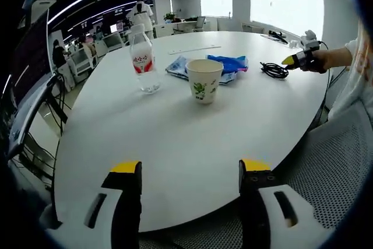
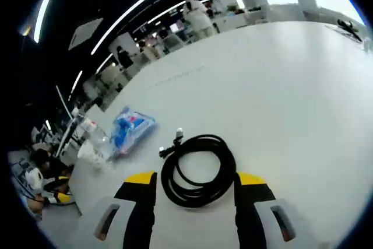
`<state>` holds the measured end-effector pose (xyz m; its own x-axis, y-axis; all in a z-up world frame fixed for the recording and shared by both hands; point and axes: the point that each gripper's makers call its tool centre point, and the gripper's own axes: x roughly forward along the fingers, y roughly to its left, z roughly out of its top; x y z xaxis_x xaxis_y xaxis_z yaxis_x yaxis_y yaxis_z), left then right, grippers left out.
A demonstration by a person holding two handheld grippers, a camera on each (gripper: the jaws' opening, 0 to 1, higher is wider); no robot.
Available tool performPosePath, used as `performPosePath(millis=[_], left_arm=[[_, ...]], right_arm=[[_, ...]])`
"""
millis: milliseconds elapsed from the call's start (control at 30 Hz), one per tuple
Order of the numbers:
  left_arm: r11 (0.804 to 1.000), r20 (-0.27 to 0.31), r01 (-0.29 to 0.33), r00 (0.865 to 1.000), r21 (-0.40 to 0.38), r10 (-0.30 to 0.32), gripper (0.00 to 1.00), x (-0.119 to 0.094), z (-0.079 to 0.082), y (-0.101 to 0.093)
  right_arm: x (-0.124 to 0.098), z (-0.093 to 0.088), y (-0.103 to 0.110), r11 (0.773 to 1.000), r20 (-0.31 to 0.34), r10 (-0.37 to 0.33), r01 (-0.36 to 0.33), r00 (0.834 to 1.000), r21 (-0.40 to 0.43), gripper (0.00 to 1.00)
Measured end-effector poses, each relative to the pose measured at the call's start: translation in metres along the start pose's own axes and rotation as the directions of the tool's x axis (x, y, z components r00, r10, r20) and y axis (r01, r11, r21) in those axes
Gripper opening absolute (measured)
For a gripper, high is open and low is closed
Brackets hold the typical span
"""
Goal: Arrange the tabletop items into an orderly group along one side of the table until the central work area is clear of visible clutter.
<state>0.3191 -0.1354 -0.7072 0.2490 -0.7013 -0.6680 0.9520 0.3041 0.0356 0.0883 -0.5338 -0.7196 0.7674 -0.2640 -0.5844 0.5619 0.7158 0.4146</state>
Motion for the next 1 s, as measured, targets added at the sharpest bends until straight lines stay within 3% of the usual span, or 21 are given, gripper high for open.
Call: performPosePath(millis=[100,233,567,800,1000], left_arm=[[1.0,0.006,0.013,1.0,-0.001,-0.012,0.68,0.0,0.001,-0.002],[0.999,0.022,0.035,0.999,-0.011,-0.034,0.72,0.001,0.003,-0.006],[0.998,0.077,0.05,0.996,-0.041,-0.047,0.77,-0.002,0.013,-0.006],[0.996,0.118,0.046,0.992,-0.079,-0.037,0.8,-0.005,0.02,-0.003],[0.994,0.121,0.054,0.992,-0.096,-0.042,0.8,-0.004,0.02,-0.004]], right_arm=[[-0.003,0.009,0.019,0.999,0.044,0.046,-0.046,0.998,0.006,0.55],[-0.01,0.008,0.03,0.998,0.045,0.055,-0.054,0.997,-0.027,0.62],[-0.027,-0.004,0.032,0.998,0.054,0.015,-0.012,0.998,-0.062,0.81],[-0.029,-0.007,0.035,0.987,0.027,0.011,-0.006,1.0,-0.162,0.88],[-0.031,-0.005,0.044,0.985,0.044,0.047,-0.039,0.998,-0.166,0.9]])
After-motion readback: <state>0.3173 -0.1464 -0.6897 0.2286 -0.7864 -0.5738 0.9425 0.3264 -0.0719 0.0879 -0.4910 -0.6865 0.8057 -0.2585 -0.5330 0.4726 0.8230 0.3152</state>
